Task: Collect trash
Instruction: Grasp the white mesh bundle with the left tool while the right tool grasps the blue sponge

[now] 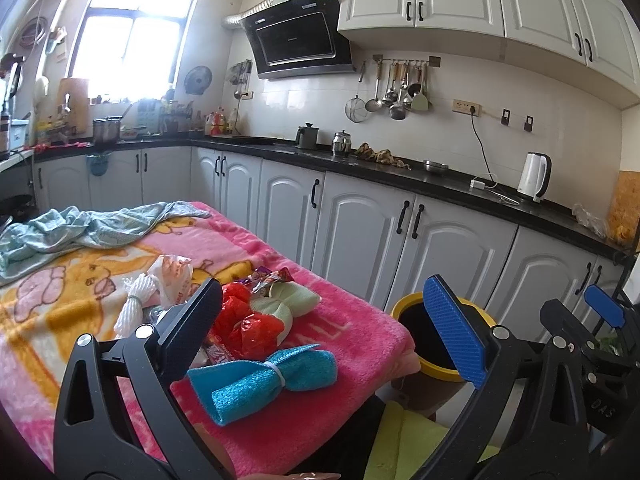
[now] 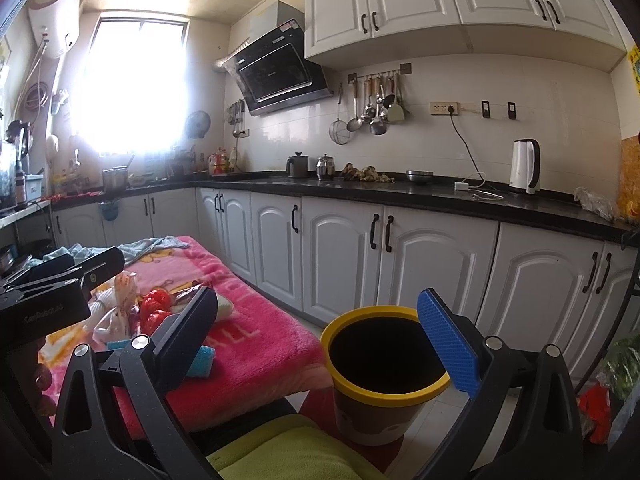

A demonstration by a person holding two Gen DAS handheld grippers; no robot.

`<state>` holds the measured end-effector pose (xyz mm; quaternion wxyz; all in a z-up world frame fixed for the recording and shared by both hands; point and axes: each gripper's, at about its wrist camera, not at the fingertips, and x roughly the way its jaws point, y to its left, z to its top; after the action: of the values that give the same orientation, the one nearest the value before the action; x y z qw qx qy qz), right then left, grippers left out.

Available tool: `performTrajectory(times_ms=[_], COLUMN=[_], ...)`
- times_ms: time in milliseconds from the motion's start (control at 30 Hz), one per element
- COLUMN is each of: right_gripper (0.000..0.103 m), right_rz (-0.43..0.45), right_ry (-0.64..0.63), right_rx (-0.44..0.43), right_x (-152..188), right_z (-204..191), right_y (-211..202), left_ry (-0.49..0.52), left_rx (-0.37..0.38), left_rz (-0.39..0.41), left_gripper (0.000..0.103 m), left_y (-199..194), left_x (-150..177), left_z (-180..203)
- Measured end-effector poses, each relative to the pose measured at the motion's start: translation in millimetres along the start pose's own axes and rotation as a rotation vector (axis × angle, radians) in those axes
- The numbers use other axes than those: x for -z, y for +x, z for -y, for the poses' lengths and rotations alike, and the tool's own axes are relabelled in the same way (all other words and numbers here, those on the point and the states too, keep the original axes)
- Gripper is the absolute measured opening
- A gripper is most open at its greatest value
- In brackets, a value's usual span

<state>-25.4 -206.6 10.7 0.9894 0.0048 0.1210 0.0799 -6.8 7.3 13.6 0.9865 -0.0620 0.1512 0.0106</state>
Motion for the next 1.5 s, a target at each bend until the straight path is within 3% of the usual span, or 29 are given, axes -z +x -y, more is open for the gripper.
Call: performTrajectory(times_ms=[400, 667, 867, 1233, 1500], right_gripper=[0.097, 0.097, 0.097, 0.097, 0.095], right_rz=[-0.052, -0.154, -0.289, -0.513, -0.546], right_ry=[-0.083, -0.112, -0.139, -0.338, -0.537], right_rx=[-0.214, -0.356, -0.473, -0.59, -0.628], right_x=[-7.1, -18.7, -15.9, 36.4, 68.7], right_z=[-35.5, -65.9, -90.5, -130.5, -151.7], right_y=[16.8, 53.3, 90.0, 166.5, 187.0], left_ry=[-0.125, -0.206, -0.245, -0.357, -0.418], left_rx=[-0.104, -0.198, -0.272, -0.391, -0.401], left_rz=[-0.025, -0.028, -0.042, -0.131, -0.273], left_gripper=[0.092, 0.092, 0.092, 0.092, 0.092], left_y=[8.9, 7.9, 10.7, 32.0, 69.7], left_x=[-1.8, -7.7, -7.4, 10.3, 37.1], left_z=[-54.2, -103.1, -133.8, -204.3, -244.2])
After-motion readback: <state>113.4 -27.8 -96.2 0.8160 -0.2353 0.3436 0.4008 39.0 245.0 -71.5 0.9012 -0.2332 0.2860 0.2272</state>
